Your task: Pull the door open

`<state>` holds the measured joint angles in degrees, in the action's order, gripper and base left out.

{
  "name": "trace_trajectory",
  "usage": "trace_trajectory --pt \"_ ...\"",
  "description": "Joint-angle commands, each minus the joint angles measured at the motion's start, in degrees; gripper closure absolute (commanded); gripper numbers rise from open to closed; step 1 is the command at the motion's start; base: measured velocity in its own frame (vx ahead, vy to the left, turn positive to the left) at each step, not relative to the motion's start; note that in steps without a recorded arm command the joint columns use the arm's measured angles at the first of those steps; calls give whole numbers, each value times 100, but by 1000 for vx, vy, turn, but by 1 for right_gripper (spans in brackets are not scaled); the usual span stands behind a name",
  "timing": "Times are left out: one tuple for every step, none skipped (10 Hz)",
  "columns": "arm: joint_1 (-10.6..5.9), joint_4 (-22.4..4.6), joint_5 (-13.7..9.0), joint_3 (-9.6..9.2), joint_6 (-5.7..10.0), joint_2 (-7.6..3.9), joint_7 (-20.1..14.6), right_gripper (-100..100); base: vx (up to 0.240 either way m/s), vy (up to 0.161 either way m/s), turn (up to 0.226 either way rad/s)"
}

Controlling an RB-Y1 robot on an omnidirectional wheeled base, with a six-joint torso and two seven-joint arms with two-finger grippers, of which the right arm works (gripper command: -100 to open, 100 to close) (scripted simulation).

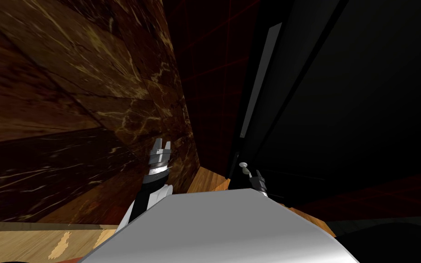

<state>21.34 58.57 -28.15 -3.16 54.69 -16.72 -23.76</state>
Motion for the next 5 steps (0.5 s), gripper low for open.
trace_trajectory --pt "8 96 52 -162 -47 121 -27 -100 -12 4 13" --pt "8 96 52 -162 -47 121 -27 -100 9 -3 -16" --pt "8 96 52 -162 -47 121 -27 -100 16 -7 7" --pt "13 122 -43 -214 -43 118 -220 -100 -19 -5 37" --pt "13 122 -43 -214 -43 118 -220 -100 -41 -3 -2"
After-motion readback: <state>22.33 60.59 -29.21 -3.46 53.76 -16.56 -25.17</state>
